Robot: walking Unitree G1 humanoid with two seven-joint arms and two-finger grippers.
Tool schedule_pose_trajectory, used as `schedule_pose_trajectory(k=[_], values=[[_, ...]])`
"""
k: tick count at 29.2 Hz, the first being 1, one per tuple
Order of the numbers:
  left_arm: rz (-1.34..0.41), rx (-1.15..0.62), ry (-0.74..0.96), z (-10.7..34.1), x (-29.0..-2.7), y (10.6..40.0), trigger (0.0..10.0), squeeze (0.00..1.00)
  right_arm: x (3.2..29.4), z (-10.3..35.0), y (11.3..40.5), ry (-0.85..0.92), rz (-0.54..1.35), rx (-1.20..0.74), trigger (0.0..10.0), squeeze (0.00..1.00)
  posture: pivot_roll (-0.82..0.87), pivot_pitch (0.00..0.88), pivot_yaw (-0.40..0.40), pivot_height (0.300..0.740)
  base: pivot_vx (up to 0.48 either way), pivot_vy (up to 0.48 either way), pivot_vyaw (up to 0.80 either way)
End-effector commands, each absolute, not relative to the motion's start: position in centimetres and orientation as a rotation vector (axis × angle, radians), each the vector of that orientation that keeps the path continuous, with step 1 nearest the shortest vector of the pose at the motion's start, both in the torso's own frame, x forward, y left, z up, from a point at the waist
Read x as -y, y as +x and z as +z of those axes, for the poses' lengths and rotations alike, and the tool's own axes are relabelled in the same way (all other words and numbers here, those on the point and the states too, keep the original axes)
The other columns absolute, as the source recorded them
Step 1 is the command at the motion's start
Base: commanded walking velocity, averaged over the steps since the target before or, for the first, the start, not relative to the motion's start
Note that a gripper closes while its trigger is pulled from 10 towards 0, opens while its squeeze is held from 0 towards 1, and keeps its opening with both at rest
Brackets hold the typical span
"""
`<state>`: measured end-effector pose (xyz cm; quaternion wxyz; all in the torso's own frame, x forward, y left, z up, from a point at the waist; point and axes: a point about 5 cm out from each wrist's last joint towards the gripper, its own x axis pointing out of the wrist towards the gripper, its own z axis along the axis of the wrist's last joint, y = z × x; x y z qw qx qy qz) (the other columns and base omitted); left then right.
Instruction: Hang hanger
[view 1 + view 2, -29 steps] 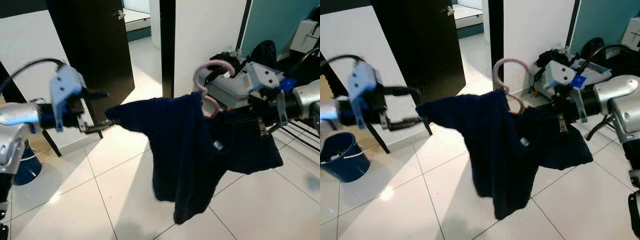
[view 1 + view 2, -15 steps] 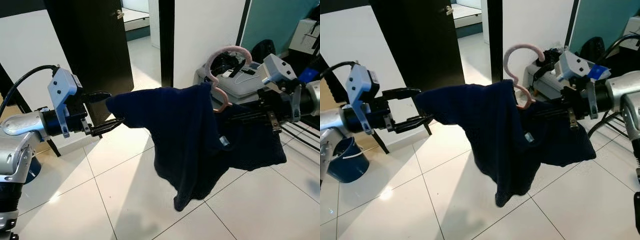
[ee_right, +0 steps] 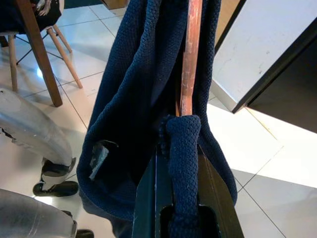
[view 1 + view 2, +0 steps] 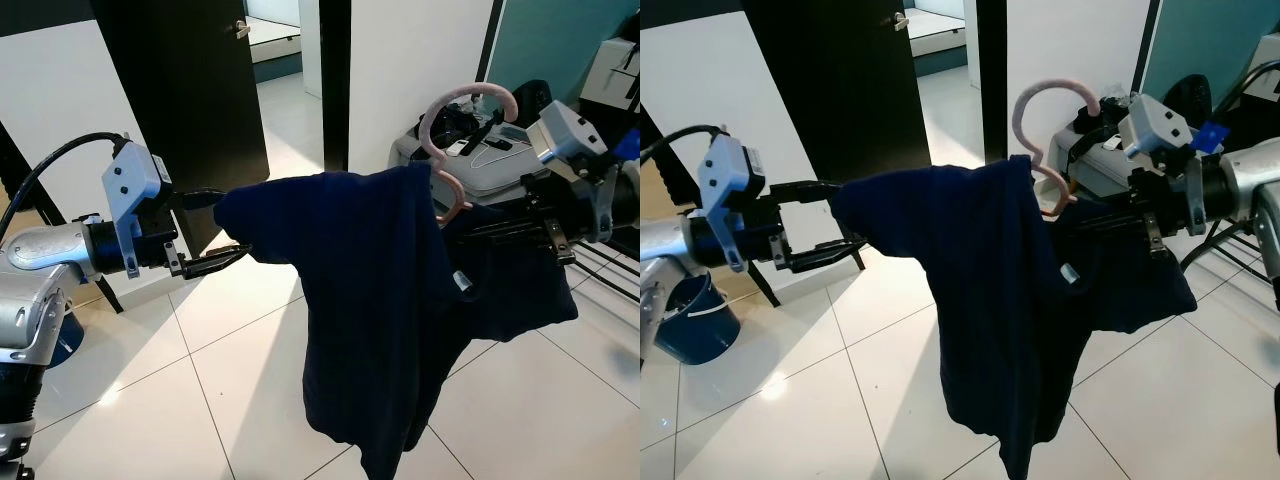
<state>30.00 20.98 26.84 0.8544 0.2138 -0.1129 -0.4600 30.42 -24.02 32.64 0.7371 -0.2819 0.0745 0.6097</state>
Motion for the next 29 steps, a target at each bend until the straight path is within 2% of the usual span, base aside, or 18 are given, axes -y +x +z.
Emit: schedule_pose_trajectory(k=[1, 3, 4, 7, 8, 9, 10, 16, 17, 18, 19, 24, 25, 26, 27, 28, 29], values=[[-0.944, 0.195, 0.481, 26.7, -22.0, 30.0, 9.8, 0.00, 23.9, 34.0, 30.0, -0.647, 1.349, -0.115, 0.0, 0.00, -0.08, 0.000, 0.071, 0.740, 0.000, 0.000, 0.00], [-0.944, 0.195, 0.481, 26.7, -22.0, 30.0, 9.8, 0.00, 23.9, 34.0, 30.0, -0.647, 1.349, -0.115, 0.0, 0.00, -0.08, 0.000, 0.071, 0.740, 0.000, 0.000, 0.00], [-0.940, 0.190, 0.487, 26.7, -22.2, 30.0, 5.3, 0.00, 23.9, 34.0, 30.0, -0.647, 1.348, -0.115, 0.0, 0.00, -0.08, 0.000, 0.071, 0.740, 0.000, 0.000, 0.00], [-0.940, 0.190, 0.487, 26.7, -22.2, 30.0, 5.3, 0.00, 23.9, 34.0, 30.0, -0.647, 1.348, -0.115, 0.0, 0.00, -0.08, 0.000, 0.071, 0.740, 0.000, 0.000, 0.00], [-0.938, 0.189, 0.489, 26.7, -22.2, 30.0, 1.5, 0.00, 23.9, 34.0, 30.0, -0.646, 1.349, -0.114, 0.0, 0.00, -0.08, 0.000, 0.071, 0.740, 0.000, 0.000, 0.00], [-0.938, 0.189, 0.489, 26.7, -22.2, 30.0, 1.5, 0.00, 23.9, 34.0, 30.0, -0.646, 1.349, -0.114, 0.0, 0.00, -0.08, 0.000, 0.071, 0.740, 0.000, 0.000, 0.00], [-0.935, 0.191, 0.486, 26.7, -22.3, 30.1, 0.1, 0.00, 23.9, 34.0, 30.0, -0.643, 1.352, -0.113, 0.0, 0.00, -0.08, 0.000, 0.072, 0.740, 0.000, 0.000, 0.00], [-0.929, 0.197, 0.479, 26.7, -22.2, 30.1, 0.0, 0.00, 23.8, 34.0, 30.0, -0.640, 1.356, -0.112, 0.0, 0.00, -0.08, 0.000, 0.070, 0.740, 0.000, 0.000, 0.00], [-0.920, 0.204, 0.469, 26.7, -22.0, 30.2, 0.4, 0.00, 23.7, 34.0, 29.9, -0.639, 1.362, -0.111, 0.0, 0.00, -0.08, 0.000, 0.070, 0.740, 0.000, 0.000, 0.00], [-0.920, 0.204, 0.469, 26.7, -22.0, 30.2, 0.4, 0.00, 23.7, 34.0, 29.9, -0.639, 1.362, -0.111, 0.0, 0.00, -0.08, 0.000, 0.070, 0.740, 0.000, 0.000, 0.00], [-0.912, 0.213, 0.458, 26.7, -21.9, 30.3, 1.0, 0.00, 23.7, 34.0, 29.9, -0.638, 1.365, -0.110, 0.0, 0.00, -0.08, 0.000, 0.070, 0.740, 0.000, 0.000, 0.00], [-0.904, 0.229, 0.423, 26.7, -21.6, 30.6, 1.2, 0.00, 23.7, 34.0, 29.8, -0.636, 1.370, -0.108, 0.0, 0.00, -0.08, 0.000, 0.069, 0.740, 0.000, 0.000, 0.00], [-0.903, 0.235, 0.410, 26.7, -21.5, 30.6, 2.9, 0.00, 23.7, 34.0, 29.8, -0.636, 1.371, -0.108, 0.0, 0.00, -0.08, 0.000, 0.071, 0.740, 0.000, 0.000, 0.00], [-0.902, 0.239, 0.385, 26.6, -21.3, 30.7, 10.0, 0.00, 23.7, 34.0, 29.8, -0.635, 1.371, -0.107, 0.0, 0.00, -0.08, 0.000, 0.069, 0.740, 0.000, 0.000, 0.00], [-0.901, 0.241, 0.367, 26.5, -21.2, 30.8, 10.0, 0.00, 23.7, 34.0, 29.8, -0.634, 1.370, -0.107, 0.0, 0.00, -0.08, 0.000, 0.069, 0.740, 0.000, 0.000, 0.00], [-0.900, 0.242, 0.356, 26.5, -21.1, 30.9, 10.0, 1.00, 23.7, 34.0, 29.8, -0.634, 1.370, -0.107, 0.0, 0.00, -0.08, 0.000, 0.069, 0.740, 0.000, 0.000, 0.00], [-0.909, 0.241, 0.345, 26.4, -21.0, 30.8, 10.0, 1.00, 23.7, 34.0, 29.8, -0.634, 1.370, -0.107, 0.0, 0.00, -0.08, 0.000, 0.069, 0.740, 0.000, 0.000, 0.00]])
